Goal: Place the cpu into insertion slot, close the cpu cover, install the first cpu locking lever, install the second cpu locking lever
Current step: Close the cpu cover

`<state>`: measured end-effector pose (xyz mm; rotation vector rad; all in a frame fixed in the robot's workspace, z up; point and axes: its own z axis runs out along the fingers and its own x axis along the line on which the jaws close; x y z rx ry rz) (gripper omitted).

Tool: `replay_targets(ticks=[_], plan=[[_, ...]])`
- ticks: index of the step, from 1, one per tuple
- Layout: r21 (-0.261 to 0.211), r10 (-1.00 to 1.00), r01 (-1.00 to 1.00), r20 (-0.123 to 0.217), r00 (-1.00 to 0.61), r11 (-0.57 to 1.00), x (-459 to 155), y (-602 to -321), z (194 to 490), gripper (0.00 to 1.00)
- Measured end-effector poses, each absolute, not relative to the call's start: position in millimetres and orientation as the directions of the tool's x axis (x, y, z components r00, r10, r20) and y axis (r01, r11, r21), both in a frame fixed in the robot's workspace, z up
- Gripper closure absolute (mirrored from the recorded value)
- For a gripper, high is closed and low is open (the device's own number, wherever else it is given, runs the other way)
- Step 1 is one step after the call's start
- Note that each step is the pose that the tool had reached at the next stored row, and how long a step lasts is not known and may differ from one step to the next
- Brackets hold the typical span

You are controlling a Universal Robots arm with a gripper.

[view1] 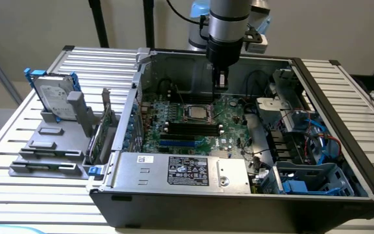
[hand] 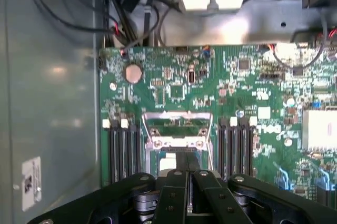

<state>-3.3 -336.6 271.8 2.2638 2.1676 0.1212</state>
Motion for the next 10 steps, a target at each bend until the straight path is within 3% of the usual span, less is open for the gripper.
replay_targets(ticks=[10], plan=[[0.057,0.998,0.997,0.053,0.042,-0.045,38,-332,275,0.89]])
